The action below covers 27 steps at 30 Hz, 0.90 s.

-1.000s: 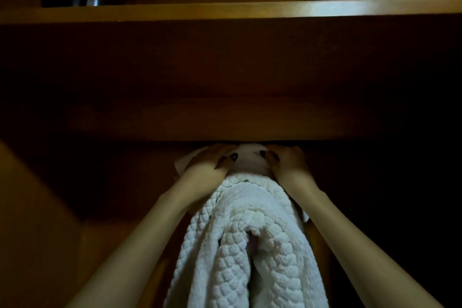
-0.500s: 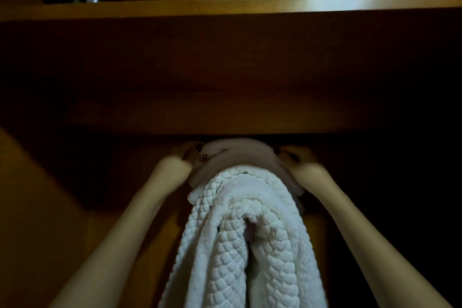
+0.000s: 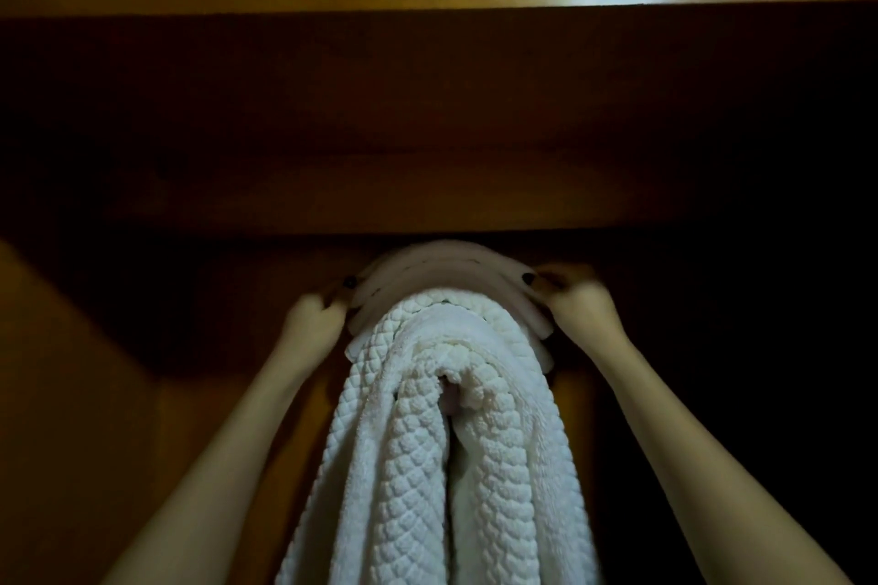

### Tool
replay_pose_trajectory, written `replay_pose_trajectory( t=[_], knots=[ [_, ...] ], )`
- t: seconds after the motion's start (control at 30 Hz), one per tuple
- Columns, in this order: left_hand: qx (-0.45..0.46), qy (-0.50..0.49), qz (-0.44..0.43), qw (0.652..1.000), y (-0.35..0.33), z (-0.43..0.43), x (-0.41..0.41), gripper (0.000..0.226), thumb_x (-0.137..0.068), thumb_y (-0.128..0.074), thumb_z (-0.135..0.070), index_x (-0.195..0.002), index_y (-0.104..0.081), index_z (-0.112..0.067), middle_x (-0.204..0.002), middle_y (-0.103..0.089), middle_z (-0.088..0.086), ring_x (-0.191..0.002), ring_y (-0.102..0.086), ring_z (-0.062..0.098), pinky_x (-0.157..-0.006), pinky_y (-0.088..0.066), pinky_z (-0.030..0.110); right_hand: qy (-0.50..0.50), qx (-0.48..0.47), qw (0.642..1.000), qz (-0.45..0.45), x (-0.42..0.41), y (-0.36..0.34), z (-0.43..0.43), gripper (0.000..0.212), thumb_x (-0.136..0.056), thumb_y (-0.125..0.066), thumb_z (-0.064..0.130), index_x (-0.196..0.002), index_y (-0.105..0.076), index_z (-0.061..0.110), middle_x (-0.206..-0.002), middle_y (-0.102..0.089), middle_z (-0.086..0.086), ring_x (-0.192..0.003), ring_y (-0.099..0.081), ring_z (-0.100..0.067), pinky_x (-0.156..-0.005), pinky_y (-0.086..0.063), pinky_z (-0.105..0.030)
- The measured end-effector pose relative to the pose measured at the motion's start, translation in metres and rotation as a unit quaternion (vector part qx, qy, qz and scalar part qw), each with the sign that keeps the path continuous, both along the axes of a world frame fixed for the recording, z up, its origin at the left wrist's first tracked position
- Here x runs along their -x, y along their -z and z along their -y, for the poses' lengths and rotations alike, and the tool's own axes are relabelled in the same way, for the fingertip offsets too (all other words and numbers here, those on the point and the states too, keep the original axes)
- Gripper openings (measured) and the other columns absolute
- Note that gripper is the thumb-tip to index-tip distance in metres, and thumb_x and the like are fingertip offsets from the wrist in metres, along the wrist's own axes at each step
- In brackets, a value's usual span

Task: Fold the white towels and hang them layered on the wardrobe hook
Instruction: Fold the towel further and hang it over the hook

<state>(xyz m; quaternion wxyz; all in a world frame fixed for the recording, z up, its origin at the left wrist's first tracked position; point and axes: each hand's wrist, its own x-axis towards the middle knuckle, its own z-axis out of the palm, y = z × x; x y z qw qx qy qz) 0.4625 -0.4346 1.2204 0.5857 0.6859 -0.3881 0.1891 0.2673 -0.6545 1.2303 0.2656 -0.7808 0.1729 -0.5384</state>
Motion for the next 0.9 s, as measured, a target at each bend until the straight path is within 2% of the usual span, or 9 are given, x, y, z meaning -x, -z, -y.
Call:
replay_pose_trajectory(
  t=[0.1, 0.2, 0.27, 0.37, 0.47, 0.53, 0.63, 0.73, 0.9],
  knots=[
    [-0.027, -0.009, -0.020, 0.999, 0.002, -0.005, -0.005, 0.029, -0.101, -0.047, -0.017, -0.115, -0.068, -0.003, -0.104, -0.068, 0.018, -0.099, -0.062, 0.030, -0.077, -0.037, 0.028, 0.013, -0.005, 0.998, -0.058, 0.000, 0.001, -0.004, 0.031, -0.098, -0.058, 0.030, -0.126, -0.064, 0.018, -0.111, -0.069, -0.007, -0.080, -0.058, -0.012, -0.066, -0.044, -0.023],
    [-0.011, 0.003, -0.018, 1.000, -0.008, -0.011, -0.006, 0.023, -0.099, -0.048, -0.014, -0.090, -0.069, -0.011, -0.083, -0.063, 0.009, -0.082, -0.057, 0.022, -0.066, -0.040, 0.029, -0.016, 0.040, 0.997, -0.067, 0.004, -0.001, -0.015, 0.038, -0.100, -0.052, 0.033, -0.138, -0.052, 0.036, -0.102, -0.064, 0.009, -0.059, -0.055, 0.005, -0.052, -0.041, -0.010],
    [-0.024, 0.048, 0.016, 0.998, -0.017, -0.007, 0.002, 0.020, -0.100, -0.049, -0.016, -0.104, -0.069, -0.015, -0.100, -0.064, 0.002, -0.091, -0.058, 0.017, -0.075, -0.045, 0.025, -0.036, 0.098, 0.991, -0.085, 0.003, -0.010, -0.025, 0.038, -0.102, -0.048, 0.033, -0.139, -0.050, 0.041, -0.101, -0.062, 0.017, -0.057, -0.057, 0.004, -0.047, -0.042, -0.009],
    [-0.068, 0.100, 0.098, 0.988, -0.029, 0.007, 0.016, 0.024, -0.102, -0.050, -0.021, -0.120, -0.060, -0.032, -0.112, -0.058, -0.015, -0.091, -0.055, -0.007, -0.077, -0.037, -0.001, -0.044, 0.163, 0.979, -0.111, -0.012, -0.025, -0.036, 0.036, -0.104, -0.045, 0.029, -0.139, -0.052, 0.037, -0.102, -0.061, 0.013, -0.050, -0.056, 0.002, -0.044, -0.039, -0.012],
    [-0.105, 0.111, 0.104, 0.983, -0.036, 0.022, 0.012, 0.032, -0.103, -0.046, -0.024, -0.130, -0.060, -0.017, -0.137, -0.056, 0.002, -0.124, -0.054, 0.016, -0.109, -0.037, 0.027, -0.015, 0.189, 0.975, -0.120, -0.024, -0.034, -0.036, 0.036, -0.105, -0.043, 0.022, -0.138, -0.055, 0.028, -0.081, -0.058, 0.015, -0.044, -0.053, 0.005, -0.045, -0.039, -0.010],
    [-0.106, 0.109, 0.101, 0.983, -0.037, 0.027, 0.005, 0.035, -0.104, -0.044, -0.025, -0.133, -0.059, -0.013, -0.139, -0.056, 0.007, -0.129, -0.051, 0.023, -0.111, -0.037, 0.039, -0.006, 0.205, 0.969, -0.135, -0.029, -0.035, -0.032, 0.036, -0.105, -0.043, 0.023, -0.139, -0.054, 0.030, -0.092, -0.069, 0.000, -0.056, -0.061, -0.013, -0.060, -0.051, -0.029],
    [-0.096, 0.092, 0.062, 0.989, -0.038, 0.035, -0.002, 0.026, -0.104, -0.043, -0.030, -0.116, -0.066, -0.024, -0.116, -0.065, -0.001, -0.110, -0.059, 0.018, -0.088, -0.045, 0.022, -0.017, 0.181, 0.973, -0.143, -0.036, -0.033, -0.023, 0.037, -0.105, -0.041, 0.027, -0.140, -0.051, 0.035, -0.111, -0.070, -0.013, -0.082, -0.066, -0.038, -0.079, -0.056, -0.048],
    [-0.079, 0.087, 0.058, 0.991, -0.036, 0.037, -0.002, 0.023, -0.104, -0.041, -0.033, -0.103, -0.063, -0.040, -0.103, -0.057, -0.018, -0.093, -0.052, 0.002, -0.062, -0.032, -0.005, -0.053, 0.149, 0.980, -0.117, -0.038, -0.027, -0.018, 0.036, -0.105, -0.041, 0.033, -0.139, -0.053, 0.036, -0.124, -0.066, -0.006, -0.100, -0.065, -0.030, -0.088, -0.054, -0.041],
    [-0.081, 0.103, 0.067, 0.989, -0.021, 0.033, -0.001, 0.026, -0.104, -0.040, -0.036, -0.115, -0.043, -0.059, -0.114, -0.041, -0.030, -0.104, -0.039, -0.009, -0.064, -0.025, -0.012, -0.089, 0.120, 0.982, -0.116, -0.036, -0.026, -0.014, 0.036, -0.104, -0.040, 0.037, -0.137, -0.054, 0.032, -0.138, -0.057, 0.004, -0.123, -0.055, -0.020, -0.099, -0.044, -0.029]
  ],
)
